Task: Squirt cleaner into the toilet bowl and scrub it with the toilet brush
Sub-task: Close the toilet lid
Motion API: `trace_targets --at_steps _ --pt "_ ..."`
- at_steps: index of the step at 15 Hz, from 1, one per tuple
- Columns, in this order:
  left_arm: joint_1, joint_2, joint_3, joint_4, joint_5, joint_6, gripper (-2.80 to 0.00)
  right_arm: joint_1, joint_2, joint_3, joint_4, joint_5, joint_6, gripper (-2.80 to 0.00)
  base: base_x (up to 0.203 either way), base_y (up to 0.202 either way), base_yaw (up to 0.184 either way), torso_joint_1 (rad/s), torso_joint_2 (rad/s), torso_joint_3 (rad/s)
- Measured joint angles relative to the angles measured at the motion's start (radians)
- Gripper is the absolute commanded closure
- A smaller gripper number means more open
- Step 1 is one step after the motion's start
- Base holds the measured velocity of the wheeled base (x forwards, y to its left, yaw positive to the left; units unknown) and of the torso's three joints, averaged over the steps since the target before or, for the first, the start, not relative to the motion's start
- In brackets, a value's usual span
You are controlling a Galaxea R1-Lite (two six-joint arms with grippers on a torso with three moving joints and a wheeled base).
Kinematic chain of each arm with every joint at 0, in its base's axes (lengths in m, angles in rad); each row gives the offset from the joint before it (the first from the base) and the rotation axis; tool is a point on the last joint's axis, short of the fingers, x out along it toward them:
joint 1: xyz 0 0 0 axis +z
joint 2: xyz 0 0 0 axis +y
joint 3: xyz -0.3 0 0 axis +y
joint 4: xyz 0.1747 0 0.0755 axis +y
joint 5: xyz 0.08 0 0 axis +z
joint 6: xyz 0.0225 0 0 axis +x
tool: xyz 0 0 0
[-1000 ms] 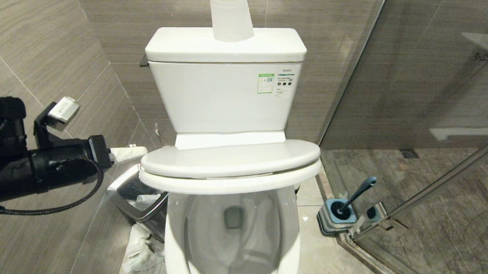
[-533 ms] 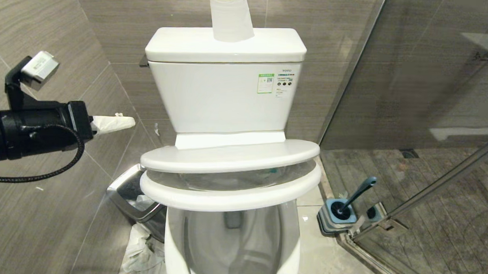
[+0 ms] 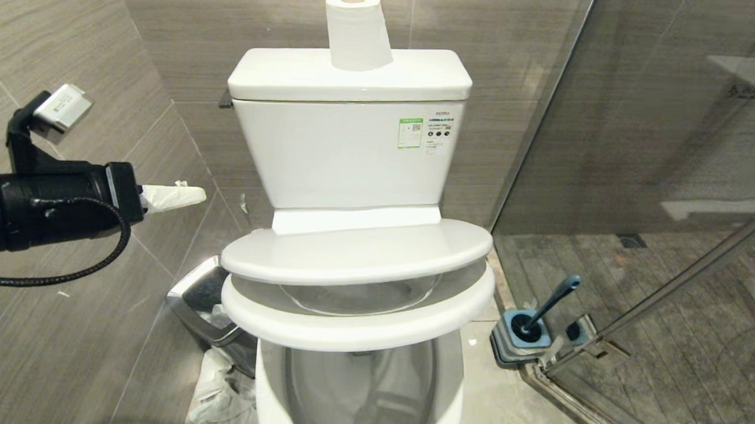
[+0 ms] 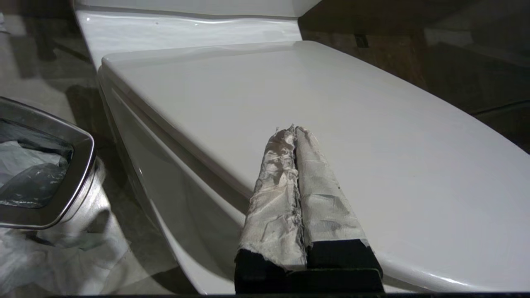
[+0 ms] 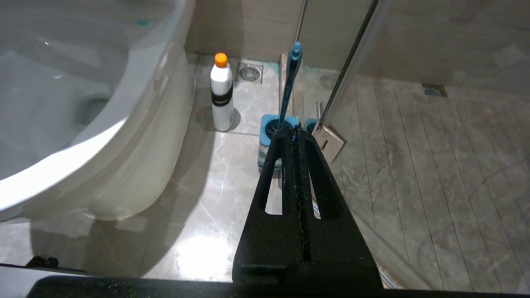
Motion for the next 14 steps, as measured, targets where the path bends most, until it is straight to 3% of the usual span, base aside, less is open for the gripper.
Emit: trace_targets --at_steps 7,11,13,14 --pt "-0.001 -0.001 -0.004 0.028 -0.001 0.024 0.00 0.000 0.000 0.000 0.000 0.000 0.000 0.00 0.000 0.000 0.000 0.002 0.00 0.153" --pt "-0.018 0.037 -0.107 0.210 -0.017 0.050 0.00 0.000 0.000 0.000 0.000 0.000 0.000 0.00 0.000 0.000 0.000 0.000 0.00 0.007" --pt "-0.041 0.071 -0.182 0.314 -0.050 0.132 0.00 0.000 0.000 0.000 0.000 0.000 0.000 0.00 0.000 0.000 0.000 0.000 0.00 0.000" --pt "-0.050 0.093 -0.211 0.340 -0.083 0.215 0.00 0.000 0.000 0.000 0.000 0.000 0.000 0.00 0.000 0.000 0.000 0.000 0.00 0.000"
